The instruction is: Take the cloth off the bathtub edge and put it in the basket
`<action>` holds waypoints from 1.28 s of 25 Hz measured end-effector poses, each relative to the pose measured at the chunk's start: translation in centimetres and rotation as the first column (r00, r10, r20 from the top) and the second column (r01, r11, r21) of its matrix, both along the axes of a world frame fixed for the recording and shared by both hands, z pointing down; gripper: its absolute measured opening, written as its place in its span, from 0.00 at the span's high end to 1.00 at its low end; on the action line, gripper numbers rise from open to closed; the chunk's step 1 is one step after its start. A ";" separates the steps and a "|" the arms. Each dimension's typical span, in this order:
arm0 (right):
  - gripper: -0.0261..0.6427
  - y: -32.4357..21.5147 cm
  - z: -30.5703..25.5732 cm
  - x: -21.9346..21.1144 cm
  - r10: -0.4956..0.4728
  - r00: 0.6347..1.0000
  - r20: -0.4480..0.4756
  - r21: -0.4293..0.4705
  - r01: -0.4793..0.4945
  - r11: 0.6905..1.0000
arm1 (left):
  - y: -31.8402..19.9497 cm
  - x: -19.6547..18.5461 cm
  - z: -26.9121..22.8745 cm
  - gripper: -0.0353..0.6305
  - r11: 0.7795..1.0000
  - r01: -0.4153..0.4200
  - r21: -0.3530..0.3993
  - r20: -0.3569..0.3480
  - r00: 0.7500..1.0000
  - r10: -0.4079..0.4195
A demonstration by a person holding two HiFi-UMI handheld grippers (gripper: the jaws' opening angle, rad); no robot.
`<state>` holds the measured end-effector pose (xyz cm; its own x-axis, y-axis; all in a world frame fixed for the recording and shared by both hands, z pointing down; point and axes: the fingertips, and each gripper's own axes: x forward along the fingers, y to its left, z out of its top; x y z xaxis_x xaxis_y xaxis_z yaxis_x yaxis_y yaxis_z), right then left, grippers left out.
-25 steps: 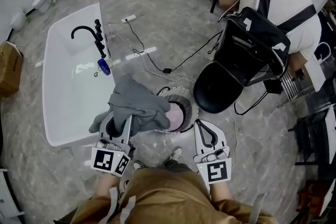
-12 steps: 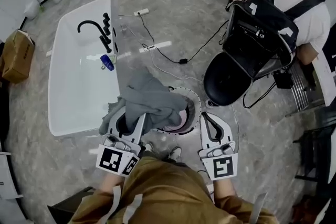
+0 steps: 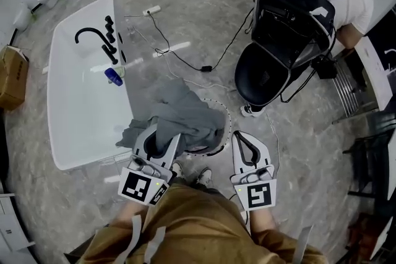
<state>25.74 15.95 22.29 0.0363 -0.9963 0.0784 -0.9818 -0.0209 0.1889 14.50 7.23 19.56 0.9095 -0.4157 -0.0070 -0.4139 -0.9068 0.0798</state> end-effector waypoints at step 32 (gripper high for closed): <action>0.95 -4.7 9.5 5.1 0.128 0.990 0.054 -0.179 -0.117 0.977 | -4.6 10.4 16.8 0.80 0.967 -0.155 -0.202 0.123 0.976 0.182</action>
<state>30.79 11.21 31.80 0.1462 -0.9552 0.2572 -0.9841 -0.1139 0.1362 24.89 2.60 36.34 0.9526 -0.2379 0.1896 -0.2760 -0.9379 0.2100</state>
